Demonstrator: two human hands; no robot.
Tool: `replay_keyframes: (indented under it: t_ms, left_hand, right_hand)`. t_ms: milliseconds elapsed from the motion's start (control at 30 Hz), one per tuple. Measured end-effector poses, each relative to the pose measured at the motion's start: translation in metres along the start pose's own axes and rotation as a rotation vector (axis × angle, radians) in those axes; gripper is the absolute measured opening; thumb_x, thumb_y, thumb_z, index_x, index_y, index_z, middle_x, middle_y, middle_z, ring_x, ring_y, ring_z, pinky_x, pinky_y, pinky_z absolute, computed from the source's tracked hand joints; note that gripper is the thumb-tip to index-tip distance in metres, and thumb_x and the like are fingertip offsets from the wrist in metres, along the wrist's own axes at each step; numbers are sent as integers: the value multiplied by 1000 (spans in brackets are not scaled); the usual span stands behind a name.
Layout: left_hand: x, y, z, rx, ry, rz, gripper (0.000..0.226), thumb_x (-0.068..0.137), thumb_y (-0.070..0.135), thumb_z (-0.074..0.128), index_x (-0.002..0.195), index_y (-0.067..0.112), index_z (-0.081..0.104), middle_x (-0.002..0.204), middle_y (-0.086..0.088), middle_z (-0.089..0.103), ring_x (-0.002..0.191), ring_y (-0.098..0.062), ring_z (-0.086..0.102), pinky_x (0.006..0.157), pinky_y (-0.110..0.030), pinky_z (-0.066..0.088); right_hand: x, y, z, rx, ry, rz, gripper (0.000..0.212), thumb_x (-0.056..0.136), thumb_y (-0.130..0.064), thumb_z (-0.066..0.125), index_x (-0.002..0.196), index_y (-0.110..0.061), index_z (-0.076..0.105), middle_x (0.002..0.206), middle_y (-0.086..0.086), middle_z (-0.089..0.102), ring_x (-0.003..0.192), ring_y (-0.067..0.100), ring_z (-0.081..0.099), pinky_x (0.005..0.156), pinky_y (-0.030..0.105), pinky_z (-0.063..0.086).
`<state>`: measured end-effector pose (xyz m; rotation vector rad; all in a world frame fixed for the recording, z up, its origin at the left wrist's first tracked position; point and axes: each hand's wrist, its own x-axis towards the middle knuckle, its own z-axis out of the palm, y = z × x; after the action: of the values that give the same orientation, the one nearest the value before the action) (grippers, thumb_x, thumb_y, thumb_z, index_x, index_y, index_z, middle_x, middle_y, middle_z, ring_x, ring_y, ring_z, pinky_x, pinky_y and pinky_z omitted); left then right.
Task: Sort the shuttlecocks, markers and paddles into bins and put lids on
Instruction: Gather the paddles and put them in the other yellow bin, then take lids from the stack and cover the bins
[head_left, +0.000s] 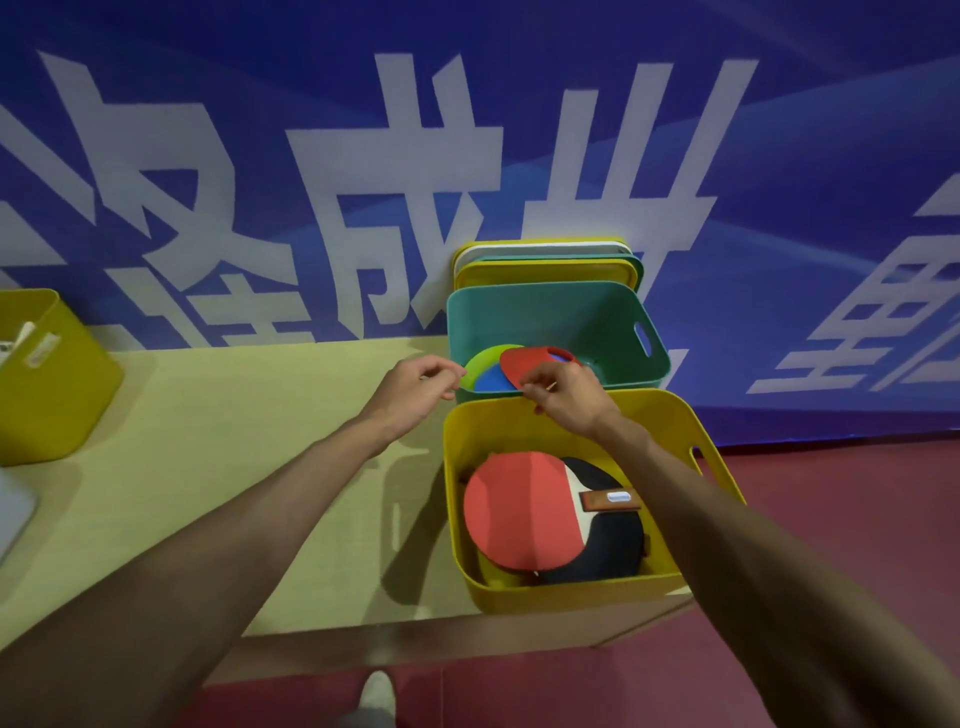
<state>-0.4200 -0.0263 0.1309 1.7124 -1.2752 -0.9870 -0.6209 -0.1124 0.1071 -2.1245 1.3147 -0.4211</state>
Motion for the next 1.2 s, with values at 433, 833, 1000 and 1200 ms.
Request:
replay_keyframes:
  t_ms: [433, 833, 1000, 1200]
  left_hand:
    - [64, -23, -106, -109, -20, 40, 19, 95, 27, 49, 104, 22, 65, 104, 3, 66, 93, -6, 62, 80, -19, 43]
    - [146, -17, -107, -50, -44, 38, 16, 95, 28, 50, 103, 27, 63, 109, 3, 64, 101, -13, 62, 87, -26, 46]
    - [191, -8, -91, 34, -44, 18, 12, 91, 32, 51, 96, 36, 62, 109, 6, 64, 104, -14, 60, 91, -32, 48]
    - [247, 5, -60, 108, -68, -8, 30, 93, 32, 50, 121, 25, 57, 123, 4, 58, 111, -12, 52, 87, -29, 41]
  right_hand:
    - [80, -83, 19, -59, 129, 73, 25, 95, -22, 55, 113, -12, 68, 115, 5, 69, 105, 20, 63, 96, 33, 48]
    - [158, -68, -4, -57, 262, 121, 25, 92, -25, 58, 109, -11, 69, 108, 8, 71, 98, 23, 64, 88, 31, 49]
    - [189, -34, -27, 15, 385, 192, 33, 93, -33, 56, 113, -10, 67, 109, 8, 70, 100, 22, 64, 84, 25, 45]
    - [225, 10, -44, 63, 485, 348, 46, 97, -37, 48, 125, -2, 57, 123, 15, 63, 110, 27, 59, 89, 30, 43]
